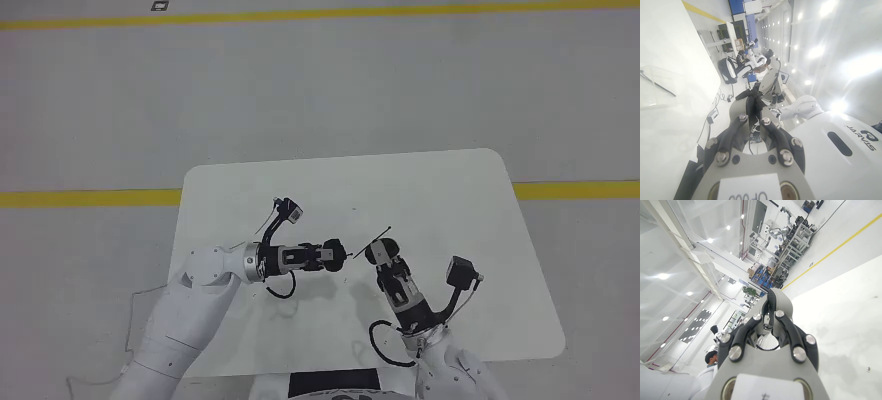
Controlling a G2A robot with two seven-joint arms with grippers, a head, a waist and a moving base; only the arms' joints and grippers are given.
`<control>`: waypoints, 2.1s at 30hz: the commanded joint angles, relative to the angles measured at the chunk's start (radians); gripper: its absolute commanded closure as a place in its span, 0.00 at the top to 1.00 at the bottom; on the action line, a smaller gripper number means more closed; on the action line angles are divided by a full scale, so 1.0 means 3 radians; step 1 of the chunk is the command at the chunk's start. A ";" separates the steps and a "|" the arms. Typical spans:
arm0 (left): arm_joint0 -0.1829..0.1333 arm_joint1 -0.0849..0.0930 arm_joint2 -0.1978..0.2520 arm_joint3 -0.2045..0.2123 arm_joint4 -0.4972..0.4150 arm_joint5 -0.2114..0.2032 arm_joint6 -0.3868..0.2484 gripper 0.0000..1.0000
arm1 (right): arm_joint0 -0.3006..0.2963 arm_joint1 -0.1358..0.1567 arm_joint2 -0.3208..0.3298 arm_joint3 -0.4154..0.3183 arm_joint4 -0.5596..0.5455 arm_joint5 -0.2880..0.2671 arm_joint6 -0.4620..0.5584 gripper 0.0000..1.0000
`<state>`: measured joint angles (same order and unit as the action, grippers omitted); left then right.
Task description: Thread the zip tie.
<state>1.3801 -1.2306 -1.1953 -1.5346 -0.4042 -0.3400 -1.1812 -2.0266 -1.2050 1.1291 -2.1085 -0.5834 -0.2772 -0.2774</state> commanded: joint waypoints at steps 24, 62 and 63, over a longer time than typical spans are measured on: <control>0.0000 0.0000 0.0000 0.0000 0.0000 0.0000 0.0000 0.00 | 0.0053 -0.0031 -0.0161 0.0072 -0.0771 0.0192 -0.0445 0.00; 0.0000 0.0000 0.0000 0.0000 0.0000 0.0000 0.0000 0.00 | 0.0084 -0.0092 -0.0471 0.0274 -0.1517 0.0680 -0.1080 0.00; 0.0000 0.0000 0.0000 0.0000 0.0000 0.0000 0.0000 0.00 | 0.0097 -0.0098 -0.0488 0.0287 -0.1527 0.0712 -0.1100 0.00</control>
<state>1.3801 -1.2306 -1.1953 -1.5346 -0.4042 -0.3400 -1.1812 -2.0016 -1.2326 0.9878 -2.0266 -1.0392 -0.0741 -0.6007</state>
